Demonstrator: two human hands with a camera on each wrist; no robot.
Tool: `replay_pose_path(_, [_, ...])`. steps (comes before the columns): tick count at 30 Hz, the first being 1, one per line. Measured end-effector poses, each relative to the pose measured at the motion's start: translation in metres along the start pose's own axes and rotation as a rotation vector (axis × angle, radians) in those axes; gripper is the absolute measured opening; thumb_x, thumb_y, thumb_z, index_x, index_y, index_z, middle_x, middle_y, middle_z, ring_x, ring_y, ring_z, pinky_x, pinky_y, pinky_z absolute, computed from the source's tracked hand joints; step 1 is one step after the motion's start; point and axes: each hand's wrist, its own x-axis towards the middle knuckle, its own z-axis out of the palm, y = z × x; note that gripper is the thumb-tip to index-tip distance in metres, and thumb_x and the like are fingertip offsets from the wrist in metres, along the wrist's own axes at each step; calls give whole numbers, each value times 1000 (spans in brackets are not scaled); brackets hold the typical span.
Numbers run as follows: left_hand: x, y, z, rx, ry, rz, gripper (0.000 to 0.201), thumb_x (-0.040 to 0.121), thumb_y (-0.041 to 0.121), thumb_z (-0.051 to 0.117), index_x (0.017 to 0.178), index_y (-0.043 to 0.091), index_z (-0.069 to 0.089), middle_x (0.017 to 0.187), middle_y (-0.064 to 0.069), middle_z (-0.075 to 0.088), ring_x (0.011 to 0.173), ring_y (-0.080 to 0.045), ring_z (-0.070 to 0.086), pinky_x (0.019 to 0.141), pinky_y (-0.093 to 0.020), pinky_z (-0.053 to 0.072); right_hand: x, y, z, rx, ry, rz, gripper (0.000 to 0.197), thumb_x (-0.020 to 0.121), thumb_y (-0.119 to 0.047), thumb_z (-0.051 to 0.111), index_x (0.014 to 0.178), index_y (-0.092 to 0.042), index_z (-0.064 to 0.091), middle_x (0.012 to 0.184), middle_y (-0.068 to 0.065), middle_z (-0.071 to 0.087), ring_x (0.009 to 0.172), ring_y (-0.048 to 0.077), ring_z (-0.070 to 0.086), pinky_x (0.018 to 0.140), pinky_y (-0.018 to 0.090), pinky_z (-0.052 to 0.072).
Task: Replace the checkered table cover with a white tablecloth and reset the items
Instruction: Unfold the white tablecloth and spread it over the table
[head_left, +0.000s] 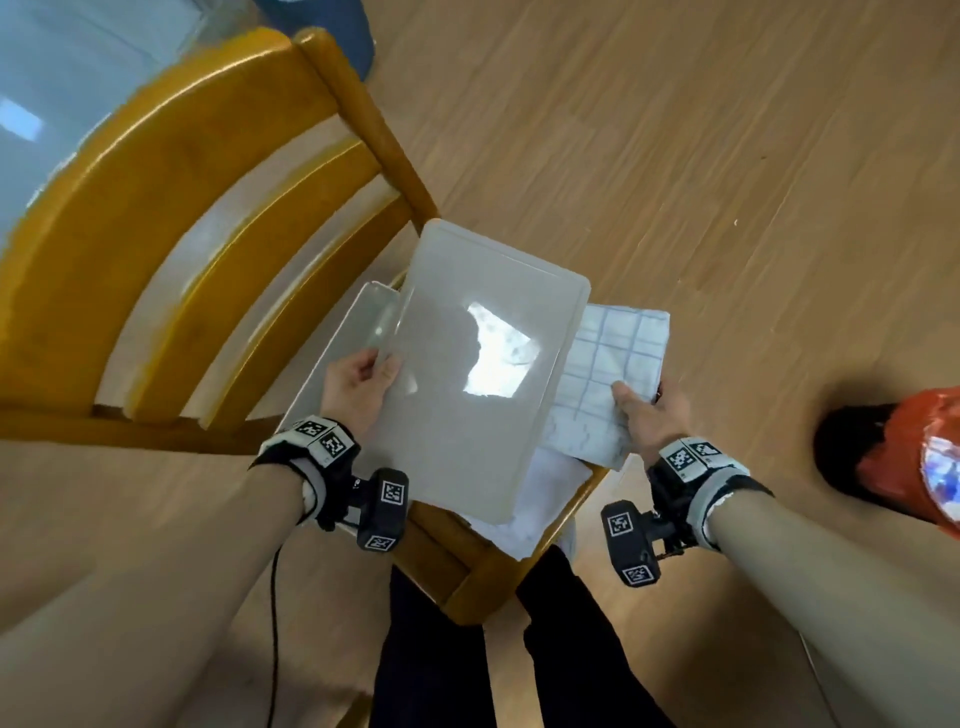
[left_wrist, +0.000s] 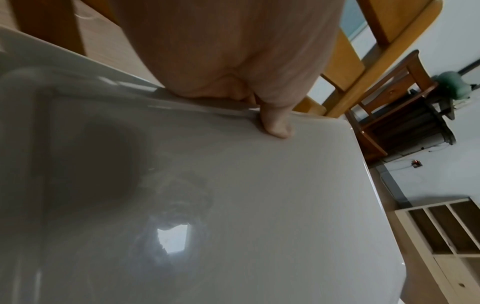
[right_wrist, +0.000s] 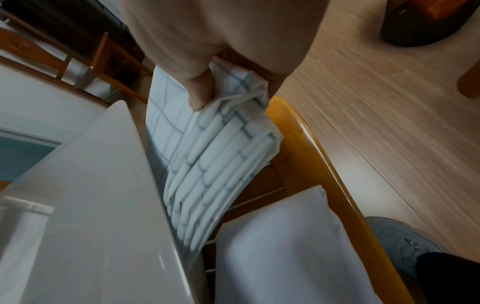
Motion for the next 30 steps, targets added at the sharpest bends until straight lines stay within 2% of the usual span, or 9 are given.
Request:
replay_pose_path(3, [-27,-19,-24,-35,25,-8,10,98,23,59,98,18,67,88,1,71,78,-14,71,66,-21,59,-15,-6,2,-11,-39,-29,29,93,-26,68,118,-14,61,111,5,70,99,29,68,86,53,58])
replay_pose_path(5, [-45,-38,-49,-21,47,-12,19,96,32,60,106,18,67,90,5,70,71,0,69,63,-16,56,-25,-9,7,-12,-50,-32,33,93,-26,68,122,-12,62,110,5,71,98,28,69,86,52,58])
replay_pose_path(7, [-62,-59,-75,-7,41,-30,29,91,48,63,105,24,70,97,2,73,84,-9,72,77,-30,60,-36,-13,14,8,-59,-46,29,93,-25,69,118,-12,64,105,3,72,94,27,70,86,52,58])
replay_pose_path(9, [-85,-74,-97,-60,69,-75,15,91,43,62,99,31,68,99,-1,73,91,-21,70,82,-36,58,-49,-17,24,9,-67,-58,28,92,-25,70,116,-13,66,102,2,72,93,27,71,88,52,58])
replay_pose_path(15, [-129,-125,-149,-188,177,-146,10,97,22,60,96,17,69,93,-7,73,70,-14,71,62,-25,60,-90,-25,71,15,-96,-120,34,88,-29,72,117,-13,63,112,7,71,101,30,68,90,54,56])
replay_pose_path(23, [-134,-177,-176,-329,253,-154,18,96,19,63,104,4,70,88,-6,73,70,-14,69,67,-31,59,-122,-4,153,-135,-243,-119,46,84,-37,71,119,-11,59,113,6,68,101,29,67,89,54,56])
replay_pose_path(25, [-133,-183,-178,-342,246,-132,17,96,15,62,102,2,70,83,-3,73,67,-11,69,65,-28,58,-133,2,170,-123,-251,-104,44,88,-32,69,123,-8,58,116,6,67,103,29,65,91,50,55])
replay_pose_path(28, [-131,-191,-184,-337,236,-94,19,97,12,60,104,-3,69,85,-7,72,66,-8,68,61,-22,57,-142,10,191,-87,-265,-52,20,94,-17,65,113,-11,63,113,7,69,102,30,66,91,48,55])
replay_pose_path(30, [-129,-196,-189,-306,218,-92,20,97,13,60,106,-3,69,90,-13,71,67,-9,68,62,-23,57,-147,16,203,19,-306,6,13,96,-6,60,109,-6,65,102,7,72,93,27,69,83,41,58])
